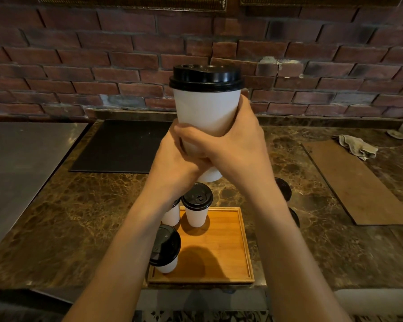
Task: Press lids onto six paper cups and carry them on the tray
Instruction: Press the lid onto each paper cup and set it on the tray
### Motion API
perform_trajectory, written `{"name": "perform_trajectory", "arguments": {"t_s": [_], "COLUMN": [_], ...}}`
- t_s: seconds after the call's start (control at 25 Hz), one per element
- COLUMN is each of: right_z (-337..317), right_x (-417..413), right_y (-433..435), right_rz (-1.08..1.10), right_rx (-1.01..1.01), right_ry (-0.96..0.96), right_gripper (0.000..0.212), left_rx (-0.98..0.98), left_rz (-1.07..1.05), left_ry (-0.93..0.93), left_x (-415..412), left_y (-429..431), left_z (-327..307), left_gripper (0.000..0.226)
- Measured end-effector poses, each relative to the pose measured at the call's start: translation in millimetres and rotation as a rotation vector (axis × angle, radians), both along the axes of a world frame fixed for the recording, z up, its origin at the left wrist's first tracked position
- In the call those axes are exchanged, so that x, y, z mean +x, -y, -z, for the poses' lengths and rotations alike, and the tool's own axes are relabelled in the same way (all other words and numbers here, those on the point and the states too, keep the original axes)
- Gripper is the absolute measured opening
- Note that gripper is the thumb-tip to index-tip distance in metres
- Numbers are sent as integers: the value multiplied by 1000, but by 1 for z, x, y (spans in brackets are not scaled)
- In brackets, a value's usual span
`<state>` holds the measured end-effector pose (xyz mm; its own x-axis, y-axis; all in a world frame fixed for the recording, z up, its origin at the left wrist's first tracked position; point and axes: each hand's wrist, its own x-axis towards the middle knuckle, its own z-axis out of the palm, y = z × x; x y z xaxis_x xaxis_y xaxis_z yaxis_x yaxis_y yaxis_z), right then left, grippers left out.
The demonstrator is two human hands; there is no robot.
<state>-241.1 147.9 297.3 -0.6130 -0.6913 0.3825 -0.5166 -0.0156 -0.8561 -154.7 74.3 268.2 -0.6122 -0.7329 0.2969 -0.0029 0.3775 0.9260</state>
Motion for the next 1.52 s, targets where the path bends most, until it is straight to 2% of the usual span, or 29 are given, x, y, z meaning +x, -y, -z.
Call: {"name": "perform_trajectory", "arguments": {"t_s": [0.2, 0.48, 0.64, 0.8, 1.0, 1.16, 1.36, 1.52], "right_z": [0, -12, -14, -12, -2, 4, 5, 3], "right_x": [-1, -7, -13, -19, -25, -26, -25, -25], "right_y": [-1, -5, -7, -9, -12, -15, -16, -15], "right_rz": [11, -97, -231, -340, -511, -580, -582, -538], "right_rx": [18, -24, -45, -43, -12, 8, 22, 7], "right_ry": [1, 43, 171, 196, 277, 331, 335, 292], "right_gripper": [91, 78, 75, 70, 52, 55, 62, 51], "left_rx": [18, 33, 100, 127, 185, 227, 254, 266], "left_rz": [22, 95, 188, 323, 501, 582, 584, 507], "left_ry": [3, 0, -6, 18, -22, -39, -73, -112], "left_x": [1, 7, 14, 19, 27, 30, 30, 28], "left_y": [1, 4, 7, 13, 16, 15, 14, 14], "left_z": [3, -5, -10, -11, -3, 3, 7, 9], "left_gripper": [74, 76, 74, 69, 53, 61, 61, 55]}}
